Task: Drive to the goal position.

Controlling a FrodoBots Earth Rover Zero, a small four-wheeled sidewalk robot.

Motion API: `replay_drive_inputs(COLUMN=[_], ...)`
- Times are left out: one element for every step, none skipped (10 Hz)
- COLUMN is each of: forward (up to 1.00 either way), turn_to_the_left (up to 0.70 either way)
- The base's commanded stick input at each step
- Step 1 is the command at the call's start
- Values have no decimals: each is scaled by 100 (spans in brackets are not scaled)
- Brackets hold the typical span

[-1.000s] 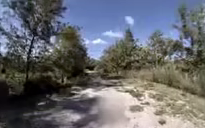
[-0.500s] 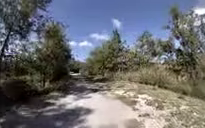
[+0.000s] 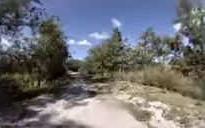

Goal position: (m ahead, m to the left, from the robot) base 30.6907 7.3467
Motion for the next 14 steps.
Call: replay_drive_inputs(forward=[85, 85, 85, 85, 85, 85, 85, 85, 85, 85, 85, 85, 85, 85], turn_to_the_left=[0, 0, 0, 0, 0, 0, 0, 0, 0, 8, 21, 34, 33, 29])
